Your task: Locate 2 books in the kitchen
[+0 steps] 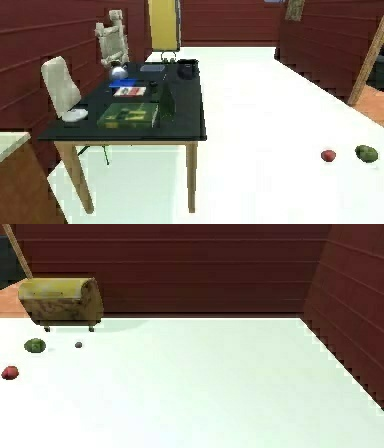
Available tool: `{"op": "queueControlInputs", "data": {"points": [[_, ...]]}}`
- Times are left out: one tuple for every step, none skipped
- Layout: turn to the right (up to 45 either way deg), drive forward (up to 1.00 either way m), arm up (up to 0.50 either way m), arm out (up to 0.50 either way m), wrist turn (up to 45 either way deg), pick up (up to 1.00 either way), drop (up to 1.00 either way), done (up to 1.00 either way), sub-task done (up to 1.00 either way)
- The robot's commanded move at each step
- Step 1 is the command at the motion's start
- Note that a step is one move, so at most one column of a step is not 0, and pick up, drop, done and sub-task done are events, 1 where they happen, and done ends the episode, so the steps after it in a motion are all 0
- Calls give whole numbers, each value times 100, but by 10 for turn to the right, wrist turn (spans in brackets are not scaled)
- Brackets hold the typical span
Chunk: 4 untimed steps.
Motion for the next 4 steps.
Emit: {"op": "queueControlInputs", "data": {"points": [[0,35,0,0,0,0,0,0,0],[-240,0,0,0,0,0,0,0,0],[0,0,0,0,0,0,0,0,100],[450,0,0,0,0,0,0,0,0]]}}
